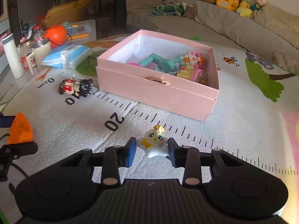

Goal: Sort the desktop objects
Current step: 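Carry the orange toy and duck over the pink box and release both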

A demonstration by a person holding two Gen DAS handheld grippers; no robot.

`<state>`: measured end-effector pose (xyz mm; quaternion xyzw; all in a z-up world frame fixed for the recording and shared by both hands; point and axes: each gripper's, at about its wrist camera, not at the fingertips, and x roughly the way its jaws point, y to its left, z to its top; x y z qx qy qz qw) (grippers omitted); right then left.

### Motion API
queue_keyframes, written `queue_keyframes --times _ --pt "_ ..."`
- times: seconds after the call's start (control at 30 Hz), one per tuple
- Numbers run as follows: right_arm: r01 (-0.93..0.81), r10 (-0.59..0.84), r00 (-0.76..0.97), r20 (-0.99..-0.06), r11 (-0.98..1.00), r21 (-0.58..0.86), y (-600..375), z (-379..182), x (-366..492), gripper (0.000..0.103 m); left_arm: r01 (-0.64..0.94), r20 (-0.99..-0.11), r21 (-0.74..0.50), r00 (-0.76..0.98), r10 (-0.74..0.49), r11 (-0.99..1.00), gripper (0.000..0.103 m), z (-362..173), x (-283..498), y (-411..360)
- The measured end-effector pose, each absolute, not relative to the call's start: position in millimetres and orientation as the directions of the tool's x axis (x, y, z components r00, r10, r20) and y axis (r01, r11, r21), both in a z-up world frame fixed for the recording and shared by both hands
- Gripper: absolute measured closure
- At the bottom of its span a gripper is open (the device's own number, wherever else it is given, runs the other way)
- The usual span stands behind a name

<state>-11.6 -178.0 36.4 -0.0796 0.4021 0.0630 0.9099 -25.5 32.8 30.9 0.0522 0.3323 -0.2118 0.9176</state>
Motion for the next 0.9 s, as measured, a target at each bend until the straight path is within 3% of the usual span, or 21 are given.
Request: queue_keyframes --times 0.17,0.43,0.5,0.53,0.6,0.7,0.8,0.9 --pt "-0.283 0.184 0.675 -0.715 0.959 -0.021 -181 103 -55 0.067 0.5 -0.535 0.006 0.733 -0.42 0.866 0.037 77 -18 22" --pt "-0.207 0.172 0.815 -0.553 0.978 -0.001 -207 208 -8 0.067 0.502 -0.369 0.156 0.828 -0.422 0.851 0.035 143 58 -44" --pt "-0.186 0.16 0.832 -0.531 0.983 0.004 -205 217 25 0.067 0.465 -0.352 0.152 0.85 -0.392 0.872 0.011 144 83 -57" --pt "-0.177 0.153 0.842 -0.518 0.984 0.004 -203 219 44 0.065 0.447 -0.349 0.149 0.858 -0.376 0.882 0.01 142 89 -58" --pt "-0.141 0.118 0.861 -0.495 0.99 -0.009 -197 215 77 0.058 0.426 -0.377 0.103 0.853 -0.361 0.899 0.008 133 94 -50" --pt "-0.113 0.107 0.847 -0.52 0.993 0.02 -193 196 110 0.058 0.435 -0.437 0.034 0.816 -0.378 0.9 0.003 107 78 -17" --pt "-0.146 0.129 0.828 -0.546 0.989 0.013 -182 172 114 0.057 0.374 -0.513 0.051 0.806 -0.297 0.926 0.002 72 59 14" --pt "-0.195 0.144 0.801 -0.581 0.98 -0.026 -161 144 107 0.055 0.289 -0.611 -0.011 0.756 -0.235 0.957 0.002 43 54 48"
